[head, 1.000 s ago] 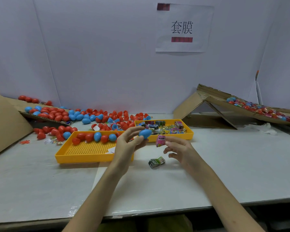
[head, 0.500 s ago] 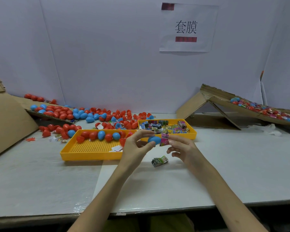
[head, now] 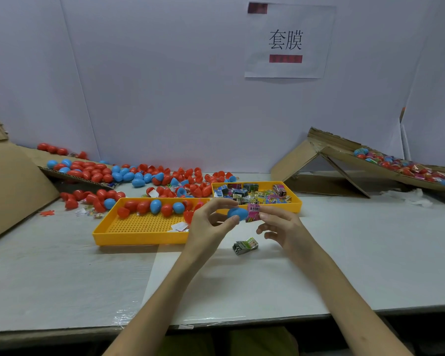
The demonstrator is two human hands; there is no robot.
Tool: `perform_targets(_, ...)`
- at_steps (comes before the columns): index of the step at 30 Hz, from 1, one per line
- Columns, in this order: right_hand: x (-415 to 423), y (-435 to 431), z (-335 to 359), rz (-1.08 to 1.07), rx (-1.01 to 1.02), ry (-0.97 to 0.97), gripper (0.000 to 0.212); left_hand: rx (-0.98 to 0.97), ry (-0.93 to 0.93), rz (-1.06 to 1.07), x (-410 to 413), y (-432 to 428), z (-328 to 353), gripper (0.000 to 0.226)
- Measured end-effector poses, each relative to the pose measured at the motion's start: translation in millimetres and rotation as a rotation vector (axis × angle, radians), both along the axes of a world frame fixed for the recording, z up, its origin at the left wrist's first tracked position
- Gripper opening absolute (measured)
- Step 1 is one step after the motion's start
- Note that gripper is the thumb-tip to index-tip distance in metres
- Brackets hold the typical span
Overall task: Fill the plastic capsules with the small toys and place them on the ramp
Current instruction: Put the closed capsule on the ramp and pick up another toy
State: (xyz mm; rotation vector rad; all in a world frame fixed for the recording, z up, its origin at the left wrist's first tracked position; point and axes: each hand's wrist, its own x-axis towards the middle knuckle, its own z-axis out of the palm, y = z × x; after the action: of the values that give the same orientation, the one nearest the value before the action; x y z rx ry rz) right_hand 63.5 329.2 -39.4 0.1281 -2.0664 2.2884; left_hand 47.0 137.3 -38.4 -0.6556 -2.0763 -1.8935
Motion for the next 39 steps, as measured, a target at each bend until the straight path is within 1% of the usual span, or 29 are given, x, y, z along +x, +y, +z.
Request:
perform_targets(12,2.2,-1.8,0.0,0.038,0.057,0.024,0.019,-0.092,0.049,0.019,0.0,0.5,-1.7,0.028)
perform_targets(15,2.1,-3.0,-1.0,0.031,0.069,0.025,0.017,-0.145,0.05,0.022,-1.5,1.1,-4.5,0.035)
perform_targets(21,3.4,-5.1,-3.6,-0.062,0.219,0.112,0.013,-0.181,0.066,-0.012,0.6,0.2,-4.8,0.038)
perform_targets(26,3.0,-2.5,-4.8,-0.117,0.243,0.149,0.003,-0.208,0.077,-0.03,1.7,1.0,-4.3,0.038)
perform_targets(30,3.9,-3.6,-2.5,-0.092,0.26,0.18,0.02,-0.221,0.081,-0.031,0.7,0.8,-5.3,0.038)
perform_targets(33,3.8,-4.2,-2.1,-0.085,0.271,0.207,0.018,-0.23,0.093,-0.025,0.5,1.2,-6.0,0.044)
perform_targets(37,2.7,-5.2,-2.0,-0.103,0.27,0.194,0.02,-0.236,0.104,-0.026,-1.1,0.6,-7.4,0.039)
perform_targets(39,2.6,-4.9,-2.0,-0.097,0.276,0.201,0.015,-0.24,0.104,-0.024,-1.2,0.7,-7.8,0.038)
